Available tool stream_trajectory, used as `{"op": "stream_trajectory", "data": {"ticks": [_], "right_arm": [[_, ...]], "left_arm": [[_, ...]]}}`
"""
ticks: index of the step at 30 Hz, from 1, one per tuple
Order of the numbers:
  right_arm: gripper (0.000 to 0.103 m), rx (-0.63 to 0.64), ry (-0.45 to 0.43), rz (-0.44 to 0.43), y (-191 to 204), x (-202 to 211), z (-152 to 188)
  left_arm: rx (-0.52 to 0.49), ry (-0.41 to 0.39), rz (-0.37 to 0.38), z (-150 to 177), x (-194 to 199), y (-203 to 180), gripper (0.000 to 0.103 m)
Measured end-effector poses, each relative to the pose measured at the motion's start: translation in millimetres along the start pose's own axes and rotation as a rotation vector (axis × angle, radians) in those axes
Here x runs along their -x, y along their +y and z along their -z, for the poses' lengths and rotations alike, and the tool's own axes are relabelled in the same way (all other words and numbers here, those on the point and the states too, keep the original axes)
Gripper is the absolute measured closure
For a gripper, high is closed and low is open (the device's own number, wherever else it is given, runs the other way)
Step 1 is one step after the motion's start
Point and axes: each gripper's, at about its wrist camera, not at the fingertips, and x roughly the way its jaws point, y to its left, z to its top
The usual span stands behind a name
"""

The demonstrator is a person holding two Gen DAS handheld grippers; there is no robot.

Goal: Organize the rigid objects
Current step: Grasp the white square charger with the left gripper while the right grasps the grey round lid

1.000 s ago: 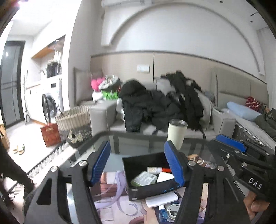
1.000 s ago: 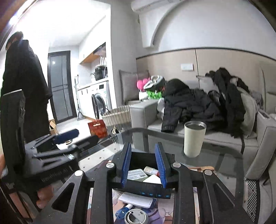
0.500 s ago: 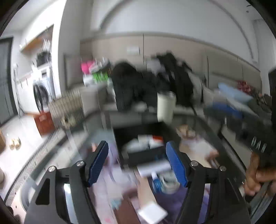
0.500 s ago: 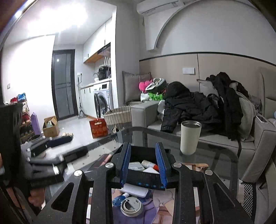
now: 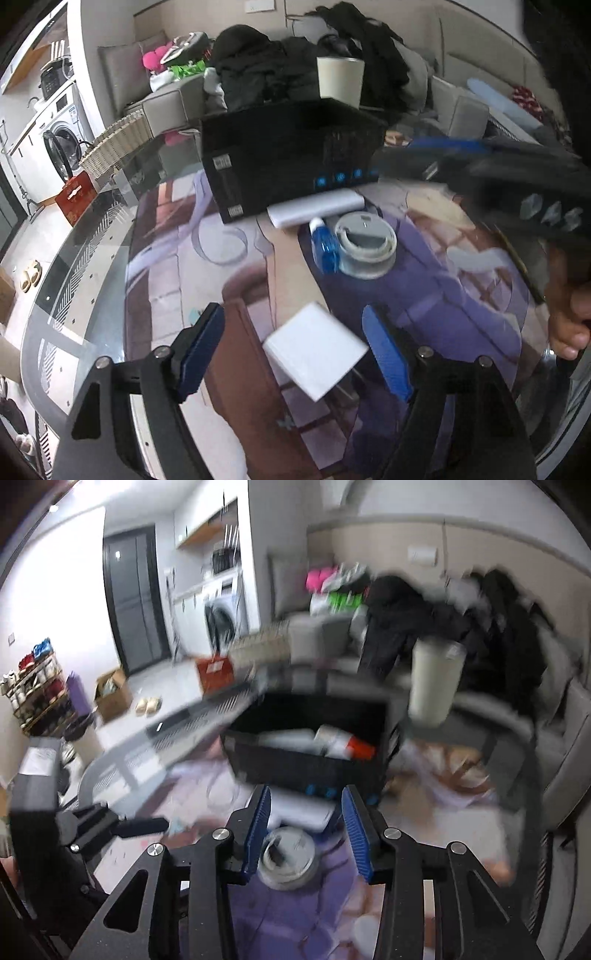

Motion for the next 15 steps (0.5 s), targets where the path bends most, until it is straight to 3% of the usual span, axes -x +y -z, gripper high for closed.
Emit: {"op": "stream_trajectory", "data": {"ticks": [6,12,13,14,15], "right_arm": [[0.059,-0.016,0.189,-0.039,3.5,-47.5,16.9],[0.052,-0.032,0.232,-0.042,3.0,-67.0,24.8],[0.051,-0.032,0.230,-0.041,3.3,-69.2,23.8],[0.051,-0.032,0.229,-0.040,3.5,-70.3,23.1],[0.051,-0.023,0.227,-0.037,4.6,-71.6,22.9]], "left_arm": [[0.001,0.038,0.011,7.6,-1.5,9.7,0.025],[0.018,0.058,0.018,13.6,-2.9,22.1,0.026],[0.021,0.060,0.026,14.3,-3.0,23.9,0.031],[0.023,0.063,0.038,14.9,-3.0,25.8,0.046],[0.020,0.070,0.046,14.5,-3.5,26.2,0.053]]}}
